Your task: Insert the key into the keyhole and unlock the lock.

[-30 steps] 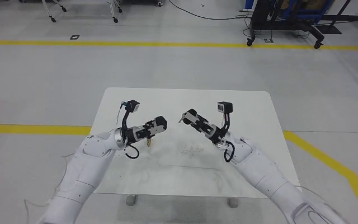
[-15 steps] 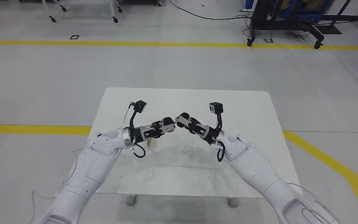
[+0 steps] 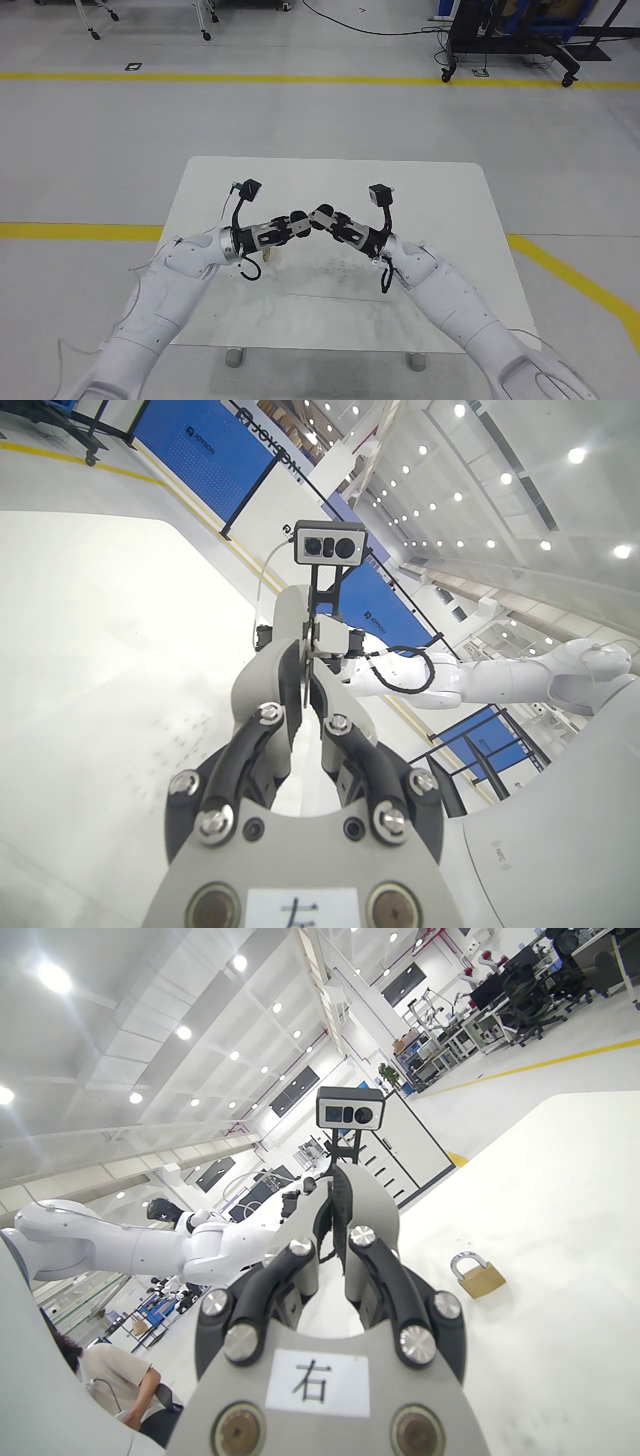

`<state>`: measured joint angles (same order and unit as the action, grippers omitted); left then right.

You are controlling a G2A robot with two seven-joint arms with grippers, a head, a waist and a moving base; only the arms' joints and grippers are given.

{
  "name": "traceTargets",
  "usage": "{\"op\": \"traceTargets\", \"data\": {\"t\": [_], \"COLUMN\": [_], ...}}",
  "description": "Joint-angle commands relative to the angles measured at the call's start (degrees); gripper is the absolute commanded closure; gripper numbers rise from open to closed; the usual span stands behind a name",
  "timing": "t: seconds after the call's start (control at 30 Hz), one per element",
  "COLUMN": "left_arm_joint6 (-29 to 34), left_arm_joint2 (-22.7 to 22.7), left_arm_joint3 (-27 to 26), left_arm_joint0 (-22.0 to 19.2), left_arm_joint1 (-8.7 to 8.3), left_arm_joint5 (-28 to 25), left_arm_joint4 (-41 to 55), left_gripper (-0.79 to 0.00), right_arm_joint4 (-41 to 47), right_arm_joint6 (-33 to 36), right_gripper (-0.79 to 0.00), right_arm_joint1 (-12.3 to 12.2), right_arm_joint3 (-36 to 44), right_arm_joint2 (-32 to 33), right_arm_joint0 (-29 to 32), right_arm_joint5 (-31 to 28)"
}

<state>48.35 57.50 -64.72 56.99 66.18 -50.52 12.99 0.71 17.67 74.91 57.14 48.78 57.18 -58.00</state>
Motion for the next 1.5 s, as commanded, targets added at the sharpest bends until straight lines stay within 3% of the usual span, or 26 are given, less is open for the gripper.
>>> {"op": "traceTargets", "data": {"t": [0.0,0.67,0.7,0.73,0.93,1.13,1.27,1.47], "left_arm_joint6": [-0.90,-5.06,-5.10,-5.11,-1.24,-1.24,-1.21,7.10], "left_arm_joint2": [0.02,1.61,1.69,1.80,3.10,3.10,3.83,4.54], "left_arm_joint3": [-0.01,-1.47,-1.62,-1.70,-1.08,-1.08,-2.46,-2.82], "left_arm_joint0": [0.05,1.37,1.45,1.51,1.55,1.55,2.26,1.33], "left_arm_joint1": [0.02,-0.47,-0.52,-0.56,-1.19,-1.19,-1.61,-2.52], "left_arm_joint5": [0.23,0.49,0.55,0.68,2.80,2.80,6.83,11.19], "left_arm_joint4": [-0.65,-3.97,-4.03,-3.98,1.47,1.47,-0.72,-0.54], "left_gripper": [0.000,0.000,0.000,0.000,0.000,0.000,0.000,0.000], "right_arm_joint4": [-0.86,-2.77,-2.85,-2.98,-2.57,-2.57,-2.57,-16.10], "right_arm_joint6": [-0.45,-0.38,0.12,0.69,0.83,0.83,0.83,4.73], "right_gripper": [0.000,0.000,-0.203,-0.785,-0.785,-0.785,-0.785,-0.785], "right_arm_joint1": [0.02,-0.07,-0.12,-0.18,-0.30,-0.30,-0.30,-2.15], "right_arm_joint3": [0.07,1.09,1.13,1.02,0.69,0.69,0.69,1.60], "right_arm_joint2": [0.35,1.07,1.01,1.01,1.34,1.34,1.34,4.47], "right_arm_joint0": [0.11,0.70,0.69,0.58,0.63,0.63,0.63,0.73], "right_arm_joint5": [-0.01,-0.01,-0.01,-0.01,-0.01,-0.01,-0.01,9.48]}}
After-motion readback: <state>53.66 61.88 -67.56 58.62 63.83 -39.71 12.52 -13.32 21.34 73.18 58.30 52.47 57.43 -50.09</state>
